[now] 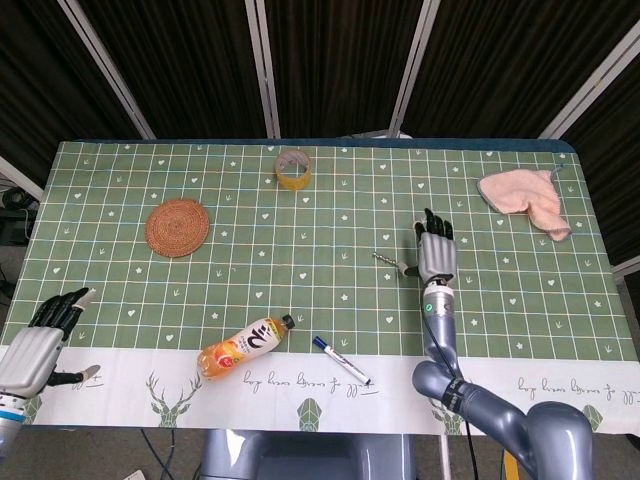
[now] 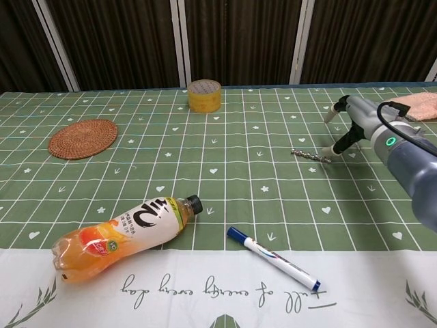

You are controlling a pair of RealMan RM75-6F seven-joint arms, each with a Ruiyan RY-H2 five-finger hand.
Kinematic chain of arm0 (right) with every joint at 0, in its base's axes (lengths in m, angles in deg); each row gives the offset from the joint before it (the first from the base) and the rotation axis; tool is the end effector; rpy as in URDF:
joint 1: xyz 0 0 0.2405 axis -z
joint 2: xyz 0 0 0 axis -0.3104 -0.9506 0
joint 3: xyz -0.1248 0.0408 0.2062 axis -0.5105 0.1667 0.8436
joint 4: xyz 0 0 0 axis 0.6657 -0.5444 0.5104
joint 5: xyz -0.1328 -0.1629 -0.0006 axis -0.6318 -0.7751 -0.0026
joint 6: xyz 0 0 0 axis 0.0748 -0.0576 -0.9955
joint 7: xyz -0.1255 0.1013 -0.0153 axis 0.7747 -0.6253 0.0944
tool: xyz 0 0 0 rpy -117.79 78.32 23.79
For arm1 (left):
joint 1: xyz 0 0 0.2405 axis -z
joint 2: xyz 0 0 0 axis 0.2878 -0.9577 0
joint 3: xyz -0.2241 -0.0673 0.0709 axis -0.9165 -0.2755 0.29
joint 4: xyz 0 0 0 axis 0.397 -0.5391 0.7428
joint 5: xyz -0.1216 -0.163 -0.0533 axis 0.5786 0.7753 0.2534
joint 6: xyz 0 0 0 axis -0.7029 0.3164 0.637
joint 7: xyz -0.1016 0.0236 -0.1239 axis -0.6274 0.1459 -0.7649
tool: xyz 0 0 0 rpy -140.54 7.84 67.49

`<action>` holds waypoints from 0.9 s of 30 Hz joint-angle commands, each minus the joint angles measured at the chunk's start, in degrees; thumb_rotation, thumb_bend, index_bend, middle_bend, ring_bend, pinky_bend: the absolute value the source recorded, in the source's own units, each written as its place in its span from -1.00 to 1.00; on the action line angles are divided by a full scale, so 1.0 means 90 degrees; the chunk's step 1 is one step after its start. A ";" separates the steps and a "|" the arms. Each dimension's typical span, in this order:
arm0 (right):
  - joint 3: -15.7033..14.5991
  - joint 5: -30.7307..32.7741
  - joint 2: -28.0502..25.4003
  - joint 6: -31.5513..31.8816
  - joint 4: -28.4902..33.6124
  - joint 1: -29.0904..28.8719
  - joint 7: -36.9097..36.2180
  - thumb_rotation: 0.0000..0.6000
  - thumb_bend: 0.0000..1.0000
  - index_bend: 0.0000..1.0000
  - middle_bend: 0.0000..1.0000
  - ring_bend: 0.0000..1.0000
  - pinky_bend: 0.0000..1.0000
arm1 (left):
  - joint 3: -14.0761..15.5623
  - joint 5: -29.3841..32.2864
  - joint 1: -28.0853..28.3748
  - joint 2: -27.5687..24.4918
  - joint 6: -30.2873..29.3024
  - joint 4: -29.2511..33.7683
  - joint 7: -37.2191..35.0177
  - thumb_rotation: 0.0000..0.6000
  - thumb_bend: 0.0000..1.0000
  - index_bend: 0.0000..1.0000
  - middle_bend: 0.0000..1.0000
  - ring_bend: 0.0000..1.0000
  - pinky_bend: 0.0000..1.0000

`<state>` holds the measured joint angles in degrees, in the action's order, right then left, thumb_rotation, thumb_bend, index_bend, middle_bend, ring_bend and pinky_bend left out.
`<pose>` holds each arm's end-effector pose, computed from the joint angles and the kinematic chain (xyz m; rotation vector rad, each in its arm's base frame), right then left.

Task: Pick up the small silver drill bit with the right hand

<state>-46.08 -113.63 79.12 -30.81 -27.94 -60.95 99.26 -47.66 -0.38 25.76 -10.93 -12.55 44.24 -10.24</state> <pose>-0.1968 -0.4127 -0.0446 1.2511 -1.1556 0.8662 -0.3037 0.1930 0.1237 -1.5767 -1.0922 -0.8510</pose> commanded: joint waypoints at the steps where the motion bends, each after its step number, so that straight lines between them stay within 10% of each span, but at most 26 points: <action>1: -0.0030 0.0052 -0.0100 0.0173 0.0420 0.0103 0.0201 1.00 -0.73 -0.22 -0.91 -1.00 -1.00 | 0.0006 -0.0007 0.0006 -0.0004 0.0011 0.0013 -0.0002 1.00 -0.84 -1.00 -1.00 -1.00 -1.00; 27: 0.0129 0.0571 0.0144 0.0069 0.0097 0.0007 0.0575 1.00 -0.65 -0.08 -0.85 -1.00 -1.00 | 0.0000 0.0056 0.0023 -0.0046 0.0077 0.0058 -0.0073 1.00 -0.84 -1.00 -1.00 -1.00 -1.00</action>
<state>-44.92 -108.49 80.41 -30.19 -27.06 -60.89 104.44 -47.66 0.13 25.96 -11.35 -11.86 44.77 -10.89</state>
